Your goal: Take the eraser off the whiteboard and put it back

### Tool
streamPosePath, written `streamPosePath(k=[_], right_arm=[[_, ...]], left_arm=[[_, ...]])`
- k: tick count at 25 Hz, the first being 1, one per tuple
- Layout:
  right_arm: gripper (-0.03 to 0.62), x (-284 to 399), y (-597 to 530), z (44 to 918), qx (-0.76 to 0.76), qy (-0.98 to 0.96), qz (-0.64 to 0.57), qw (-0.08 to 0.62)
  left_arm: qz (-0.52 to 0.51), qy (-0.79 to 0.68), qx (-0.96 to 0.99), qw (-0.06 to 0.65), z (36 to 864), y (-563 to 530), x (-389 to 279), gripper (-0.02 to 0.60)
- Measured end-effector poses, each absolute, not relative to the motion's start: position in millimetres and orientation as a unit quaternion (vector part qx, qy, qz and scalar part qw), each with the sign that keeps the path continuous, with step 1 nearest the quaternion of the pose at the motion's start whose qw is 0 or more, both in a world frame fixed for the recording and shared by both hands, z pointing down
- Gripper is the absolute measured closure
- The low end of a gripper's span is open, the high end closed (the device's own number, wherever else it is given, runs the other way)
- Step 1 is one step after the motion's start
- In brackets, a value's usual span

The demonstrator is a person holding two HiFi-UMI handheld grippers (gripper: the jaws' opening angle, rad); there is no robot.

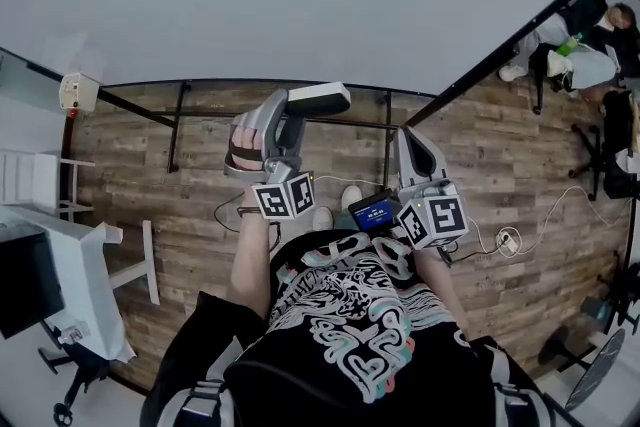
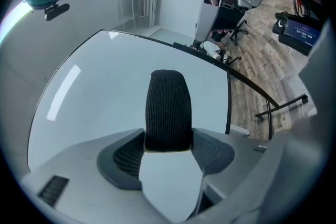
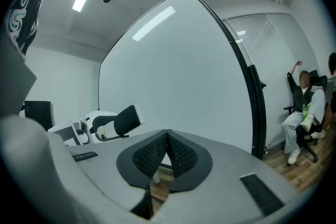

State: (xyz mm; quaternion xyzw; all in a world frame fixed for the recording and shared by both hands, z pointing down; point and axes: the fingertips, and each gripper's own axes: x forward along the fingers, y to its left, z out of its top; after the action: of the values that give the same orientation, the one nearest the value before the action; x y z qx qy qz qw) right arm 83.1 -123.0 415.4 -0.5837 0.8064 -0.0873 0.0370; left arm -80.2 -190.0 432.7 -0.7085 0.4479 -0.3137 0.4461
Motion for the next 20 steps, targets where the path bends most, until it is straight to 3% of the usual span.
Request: streamPosePath(k=[20], right_arm=[[0.571, 70, -94, 417, -0.601, 0.793, -0.089, 0.044]], left_arm=[[-0.305, 0.438, -0.718, 0.447, 427, -162, -97, 0.304]])
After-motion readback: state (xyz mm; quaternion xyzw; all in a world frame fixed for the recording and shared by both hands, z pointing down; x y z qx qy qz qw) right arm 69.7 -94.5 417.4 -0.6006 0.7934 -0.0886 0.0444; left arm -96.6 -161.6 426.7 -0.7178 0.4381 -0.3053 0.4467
